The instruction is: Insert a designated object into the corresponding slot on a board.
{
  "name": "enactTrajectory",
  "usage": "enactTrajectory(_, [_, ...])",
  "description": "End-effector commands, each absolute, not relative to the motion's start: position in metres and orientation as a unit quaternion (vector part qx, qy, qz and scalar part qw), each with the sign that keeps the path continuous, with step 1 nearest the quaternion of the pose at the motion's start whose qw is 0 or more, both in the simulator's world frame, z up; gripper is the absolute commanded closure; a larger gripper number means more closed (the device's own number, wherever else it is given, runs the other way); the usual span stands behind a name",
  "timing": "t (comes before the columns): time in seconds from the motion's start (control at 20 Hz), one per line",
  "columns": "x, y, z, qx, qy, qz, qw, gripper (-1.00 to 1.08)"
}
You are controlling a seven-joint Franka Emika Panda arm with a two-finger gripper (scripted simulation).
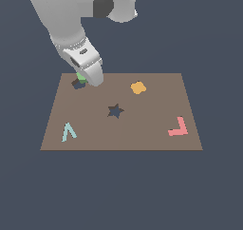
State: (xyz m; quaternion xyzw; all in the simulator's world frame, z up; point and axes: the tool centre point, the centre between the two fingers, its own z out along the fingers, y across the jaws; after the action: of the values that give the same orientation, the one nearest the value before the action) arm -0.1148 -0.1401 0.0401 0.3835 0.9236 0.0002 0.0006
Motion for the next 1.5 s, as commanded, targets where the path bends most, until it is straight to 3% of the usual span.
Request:
enactTrajectory(0.0, [-0.110, -0.147, 0.040, 0.365, 0.931, 0.000, 0.001, 1.08])
enactTrajectory(1.1, [-0.097, -0.163, 0.031, 0.324, 0.946, 0.000, 0.000, 1.08])
enactTrajectory(1.15, [-0.097, -0.163, 0.031, 0.324, 0.946, 0.000, 0.000, -0.92])
enactTrajectory(1.45, [-0.097, -0.163, 0.031, 0.324, 0.946, 0.000, 0.000, -0.92])
